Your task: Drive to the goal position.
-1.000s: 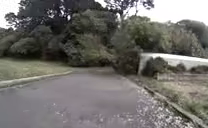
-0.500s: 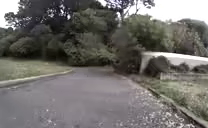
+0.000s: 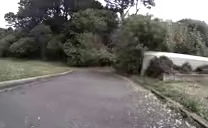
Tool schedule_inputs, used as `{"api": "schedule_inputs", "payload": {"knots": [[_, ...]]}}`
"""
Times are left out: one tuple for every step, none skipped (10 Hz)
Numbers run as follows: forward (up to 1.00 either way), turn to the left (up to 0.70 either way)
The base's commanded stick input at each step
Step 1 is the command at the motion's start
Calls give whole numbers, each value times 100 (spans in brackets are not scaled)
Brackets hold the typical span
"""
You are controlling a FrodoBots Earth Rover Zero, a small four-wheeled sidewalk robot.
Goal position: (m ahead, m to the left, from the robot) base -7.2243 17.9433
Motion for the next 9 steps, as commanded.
{"api": "schedule_inputs", "payload": {"knots": [[50, 0], [50, 0], [50, 0], [50, 0], [50, 0], [50, 0], [50, 0], [50, 0], [50, 0]]}}
